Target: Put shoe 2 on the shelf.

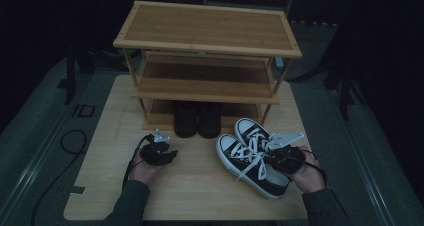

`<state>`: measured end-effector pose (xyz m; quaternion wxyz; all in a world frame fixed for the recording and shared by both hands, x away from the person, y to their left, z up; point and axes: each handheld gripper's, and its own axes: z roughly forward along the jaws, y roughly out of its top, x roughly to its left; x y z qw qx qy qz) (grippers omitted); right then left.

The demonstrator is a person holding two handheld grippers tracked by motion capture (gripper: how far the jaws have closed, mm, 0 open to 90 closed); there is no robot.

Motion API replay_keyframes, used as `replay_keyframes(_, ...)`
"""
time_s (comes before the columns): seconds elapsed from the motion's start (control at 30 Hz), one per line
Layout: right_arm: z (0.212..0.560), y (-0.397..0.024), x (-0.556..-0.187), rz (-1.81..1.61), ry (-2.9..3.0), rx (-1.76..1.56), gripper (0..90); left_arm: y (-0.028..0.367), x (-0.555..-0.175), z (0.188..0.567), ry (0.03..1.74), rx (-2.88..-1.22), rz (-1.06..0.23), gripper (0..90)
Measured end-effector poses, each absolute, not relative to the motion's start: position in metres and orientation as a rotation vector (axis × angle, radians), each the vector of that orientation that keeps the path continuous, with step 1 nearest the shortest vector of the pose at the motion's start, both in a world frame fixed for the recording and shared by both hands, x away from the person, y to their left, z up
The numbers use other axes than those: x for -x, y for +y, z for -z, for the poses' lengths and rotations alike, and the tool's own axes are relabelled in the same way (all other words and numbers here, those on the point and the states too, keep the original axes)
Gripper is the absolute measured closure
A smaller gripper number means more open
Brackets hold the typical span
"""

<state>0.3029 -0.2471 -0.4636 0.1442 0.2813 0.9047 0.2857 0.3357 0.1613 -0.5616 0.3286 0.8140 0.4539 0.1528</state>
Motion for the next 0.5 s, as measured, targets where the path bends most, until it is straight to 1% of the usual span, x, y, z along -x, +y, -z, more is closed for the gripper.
replay_keyframes(0.5,0.447,-0.238,-0.309,-0.814,2.61,-0.755,85.6,0.162,-0.336,0.562,1.185,-2.133,-0.399,56.7)
